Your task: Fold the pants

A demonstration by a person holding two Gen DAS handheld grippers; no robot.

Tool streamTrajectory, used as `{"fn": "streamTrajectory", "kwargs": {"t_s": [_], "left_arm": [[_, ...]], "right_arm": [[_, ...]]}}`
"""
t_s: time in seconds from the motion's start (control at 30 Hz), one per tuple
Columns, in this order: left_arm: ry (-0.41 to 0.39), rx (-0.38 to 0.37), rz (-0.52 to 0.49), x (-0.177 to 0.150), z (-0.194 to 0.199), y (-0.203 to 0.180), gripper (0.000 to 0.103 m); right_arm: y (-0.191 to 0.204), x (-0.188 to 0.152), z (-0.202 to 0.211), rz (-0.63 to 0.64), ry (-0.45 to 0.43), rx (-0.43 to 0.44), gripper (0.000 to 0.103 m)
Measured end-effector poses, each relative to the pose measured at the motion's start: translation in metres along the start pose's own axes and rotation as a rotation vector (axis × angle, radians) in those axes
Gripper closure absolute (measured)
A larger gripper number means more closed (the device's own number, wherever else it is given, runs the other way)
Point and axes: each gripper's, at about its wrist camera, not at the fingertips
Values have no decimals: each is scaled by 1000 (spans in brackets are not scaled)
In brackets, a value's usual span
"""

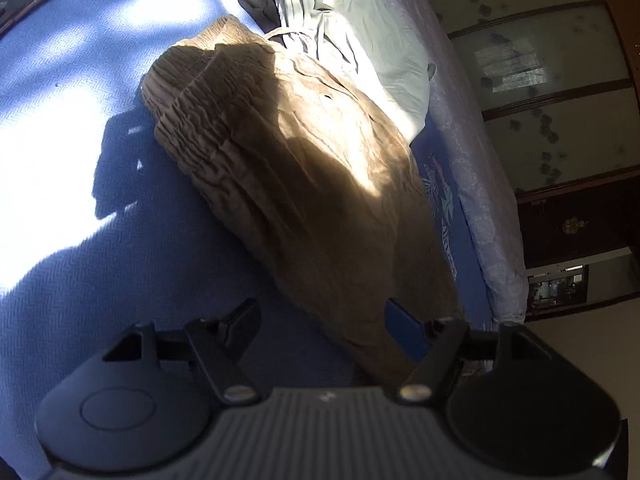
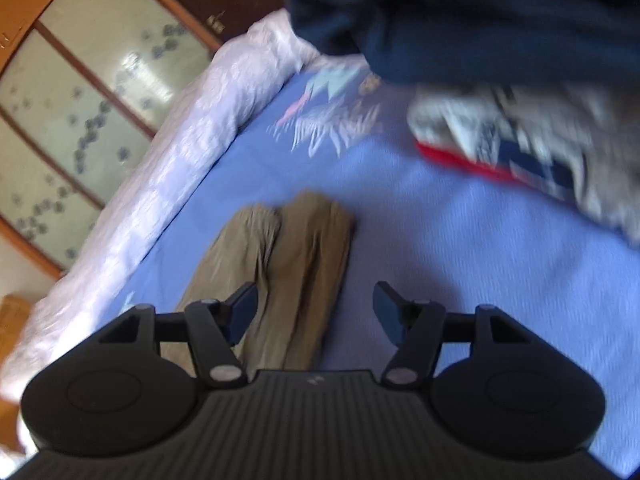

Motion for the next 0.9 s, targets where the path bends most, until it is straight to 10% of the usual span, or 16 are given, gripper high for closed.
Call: {"fn": "streamTrajectory", "kwargs": {"t_s": [0.13, 0.4, 0.47, 0.73, 0.9], "left_arm": [[-59, 31, -139, -15, 22, -19, 36], [67, 70, -83, -29, -11, -11, 35], [83, 68, -87, -32, -16, -12, 35], [63, 101, -90, -37, -7, -7, 35], [-7, 121, -40, -39, -3, -4, 29]], "right_arm": [[24, 3, 0, 104, -1, 62, 43], [38, 17, -64, 26, 146, 38, 58], [48, 17, -71, 65, 187, 19, 99], [36, 16, -19, 169, -21, -112, 96], [4, 8, -4, 67, 5, -111, 57]]}}
Point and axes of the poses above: each gripper's, at about its wrist camera, not at the fingertips, and z roughly against the way its jaws point, y to its left, x to its top, and after that the axes turned 13 degrees about y, right-handed
